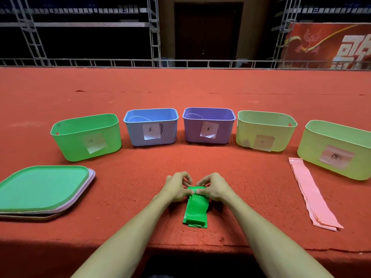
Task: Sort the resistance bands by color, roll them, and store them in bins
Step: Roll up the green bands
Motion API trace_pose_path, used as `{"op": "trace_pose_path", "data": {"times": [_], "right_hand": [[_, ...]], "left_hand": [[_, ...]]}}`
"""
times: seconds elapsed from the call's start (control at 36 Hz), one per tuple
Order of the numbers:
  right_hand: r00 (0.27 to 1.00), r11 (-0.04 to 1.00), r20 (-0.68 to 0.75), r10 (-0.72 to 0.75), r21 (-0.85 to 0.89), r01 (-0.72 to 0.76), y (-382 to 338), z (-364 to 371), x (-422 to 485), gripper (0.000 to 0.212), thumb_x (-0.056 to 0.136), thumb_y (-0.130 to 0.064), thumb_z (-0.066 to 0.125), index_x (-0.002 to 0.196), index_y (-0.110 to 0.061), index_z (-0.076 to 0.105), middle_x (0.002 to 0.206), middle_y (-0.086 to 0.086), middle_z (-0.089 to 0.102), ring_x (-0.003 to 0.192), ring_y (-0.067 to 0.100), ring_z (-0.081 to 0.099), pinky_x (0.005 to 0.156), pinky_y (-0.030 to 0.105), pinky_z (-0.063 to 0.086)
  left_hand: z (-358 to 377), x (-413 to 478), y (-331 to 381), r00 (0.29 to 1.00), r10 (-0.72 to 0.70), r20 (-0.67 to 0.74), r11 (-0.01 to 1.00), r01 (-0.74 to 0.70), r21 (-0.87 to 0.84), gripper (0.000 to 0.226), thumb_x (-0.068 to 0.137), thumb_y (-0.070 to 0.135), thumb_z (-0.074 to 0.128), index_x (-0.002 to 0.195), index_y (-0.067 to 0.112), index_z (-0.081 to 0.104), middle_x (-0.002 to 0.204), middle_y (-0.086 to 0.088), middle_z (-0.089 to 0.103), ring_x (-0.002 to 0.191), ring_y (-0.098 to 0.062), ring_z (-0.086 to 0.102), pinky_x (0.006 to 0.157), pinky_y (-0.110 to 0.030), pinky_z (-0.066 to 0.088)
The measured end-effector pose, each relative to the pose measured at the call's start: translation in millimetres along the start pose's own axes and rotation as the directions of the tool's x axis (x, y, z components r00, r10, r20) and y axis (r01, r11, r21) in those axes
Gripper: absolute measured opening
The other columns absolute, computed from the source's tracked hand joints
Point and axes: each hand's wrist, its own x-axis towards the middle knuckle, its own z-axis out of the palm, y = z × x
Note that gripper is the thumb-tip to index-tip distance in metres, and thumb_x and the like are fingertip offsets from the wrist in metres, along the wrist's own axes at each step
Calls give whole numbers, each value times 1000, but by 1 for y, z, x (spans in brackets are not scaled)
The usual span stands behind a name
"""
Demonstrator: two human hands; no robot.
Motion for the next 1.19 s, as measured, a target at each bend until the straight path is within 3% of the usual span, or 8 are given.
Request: {"op": "trace_pose_path", "data": {"times": [0.08,0.19,0.31,0.44,0.81,0.97,1.11,1.19], "right_hand": [[1000,1000,-5,-6,7,6,0,1,-2,25,73,-30,82,95,-19,74,100,2,74,92,10,65,76,19,47],[1000,1000,-13,-8,8,8,-1,1,-6,23,74,-27,81,94,-19,73,99,1,72,91,11,66,75,19,48],[1000,1000,-9,-28,0,28,-2,3,-8,20,73,-25,80,87,-26,67,97,0,73,88,12,66,72,19,46],[997,997,-10,-79,-15,78,0,2,-8,22,72,-23,81,90,-23,68,97,-4,71,91,10,64,80,20,47],[988,991,-78,-133,-9,133,3,-3,13,21,69,-19,84,86,-22,71,81,-13,67,78,4,60,72,16,42],[981,990,-130,-142,0,144,5,-3,37,24,66,-15,85,87,-18,73,78,-10,67,73,4,59,69,12,42],[977,989,-160,-144,3,146,9,-1,57,28,64,-18,85,89,-20,72,85,-8,71,80,7,62,73,17,45],[986,991,-96,-136,-2,137,13,-5,63,31,67,-24,85,97,-22,74,89,-8,72,81,3,62,72,15,42]], "left_hand": [[0,-1,0,999,-10,35,1000,9,21,14,75,27,80,84,30,69,94,9,70,106,-19,58,92,-34,49],[-2,-4,4,998,-27,52,999,28,-25,14,77,20,78,83,27,68,90,6,66,87,-14,63,62,-21,50],[-4,-5,2,994,-12,106,998,18,-52,16,78,17,75,84,27,63,93,-1,73,79,-13,64,74,-27,51],[-1,-6,3,996,38,77,999,-37,-25,19,77,15,75,83,26,61,92,0,69,89,-15,66,82,-27,51],[3,13,1,997,71,-42,997,-70,24,23,74,18,75,83,29,57,92,7,66,82,-15,62,79,-33,51],[2,38,-2,992,97,-84,995,-94,42,26,75,14,74,96,23,62,98,3,67,84,-16,61,77,-30,50],[2,55,-8,989,110,-99,992,-103,72,26,77,13,74,102,19,68,98,3,69,84,-12,59,80,-25,47],[1,58,-10,989,109,-104,993,-103,64,23,76,14,75,98,21,71,92,3,70,79,-11,60,76,-23,47]]}}
